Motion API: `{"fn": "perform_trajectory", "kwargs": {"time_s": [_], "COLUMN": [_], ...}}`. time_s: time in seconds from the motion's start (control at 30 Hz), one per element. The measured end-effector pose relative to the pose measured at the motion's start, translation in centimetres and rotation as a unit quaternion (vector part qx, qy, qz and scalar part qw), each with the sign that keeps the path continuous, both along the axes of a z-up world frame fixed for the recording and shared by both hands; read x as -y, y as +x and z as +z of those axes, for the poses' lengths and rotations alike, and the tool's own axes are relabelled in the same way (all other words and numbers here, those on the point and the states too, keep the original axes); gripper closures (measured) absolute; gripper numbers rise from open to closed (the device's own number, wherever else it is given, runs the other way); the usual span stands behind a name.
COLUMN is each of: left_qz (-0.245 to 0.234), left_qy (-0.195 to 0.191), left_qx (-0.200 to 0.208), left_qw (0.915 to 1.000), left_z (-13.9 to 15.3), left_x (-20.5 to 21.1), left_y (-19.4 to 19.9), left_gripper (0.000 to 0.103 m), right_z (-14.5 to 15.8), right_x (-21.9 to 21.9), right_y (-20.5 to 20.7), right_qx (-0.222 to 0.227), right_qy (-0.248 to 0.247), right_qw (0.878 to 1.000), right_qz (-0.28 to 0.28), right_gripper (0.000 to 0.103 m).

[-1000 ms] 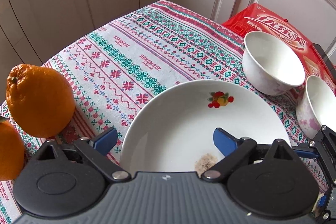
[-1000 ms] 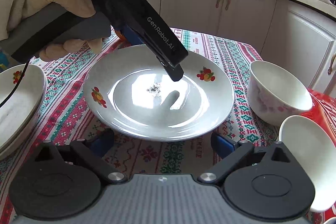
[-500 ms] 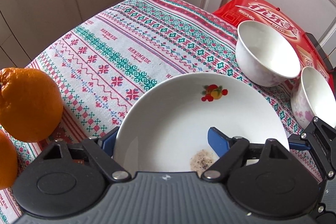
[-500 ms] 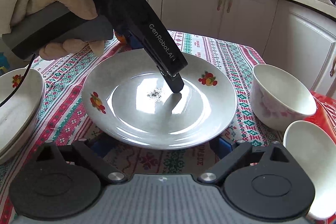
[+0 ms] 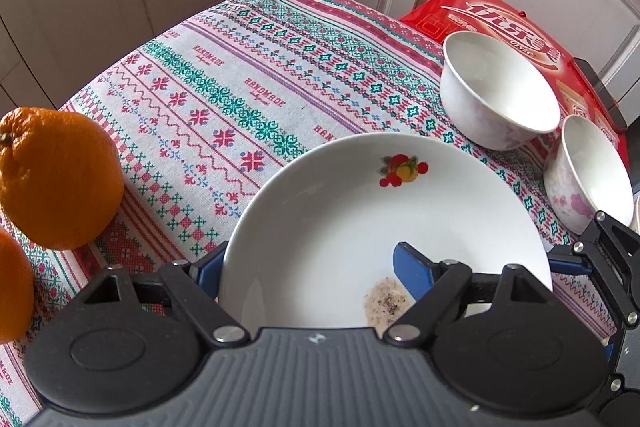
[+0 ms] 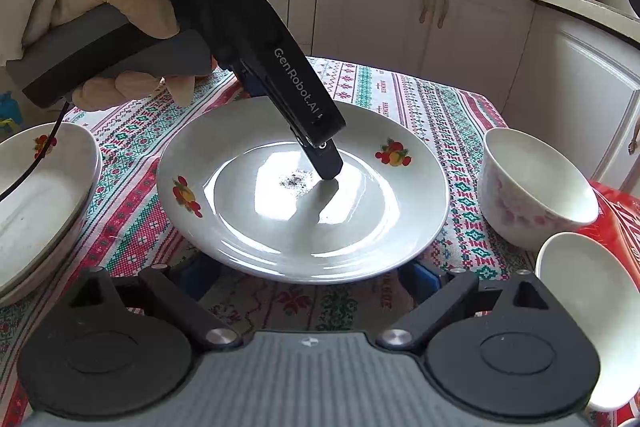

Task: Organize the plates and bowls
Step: 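Grip the stained plate's rim with the left tool while the right tool grips the opposite rim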

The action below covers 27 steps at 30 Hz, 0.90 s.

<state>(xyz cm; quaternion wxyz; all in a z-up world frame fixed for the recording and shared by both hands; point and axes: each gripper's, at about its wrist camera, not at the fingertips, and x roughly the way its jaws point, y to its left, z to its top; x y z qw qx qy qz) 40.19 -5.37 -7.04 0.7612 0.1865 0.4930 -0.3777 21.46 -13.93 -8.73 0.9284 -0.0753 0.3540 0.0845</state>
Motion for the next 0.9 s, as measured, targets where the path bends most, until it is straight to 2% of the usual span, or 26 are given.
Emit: {"fn": "perform_trajectory", "kwargs": {"time_s": [0.33, 0.9], "left_qz": [0.020, 0.075], "left_qy": [-0.020, -0.043], "left_qx": [0.006, 0.039], "left_qw": [0.9996, 0.9955], "left_z": [1.8, 6.2], "left_x": [-2.1, -7.5], "left_y": [-1.6, -6.9], "left_gripper": [0.019, 0.019], "right_z": [1.4, 5.2], "right_x": [-0.9, -3.3], "right_y": [-1.7, -6.0], "right_qx": [0.017, 0.048], "right_qy": [-0.015, -0.022], "right_qw": [0.999, 0.995], "right_qz": [0.022, 0.084], "right_gripper": [0.006, 0.006]}}
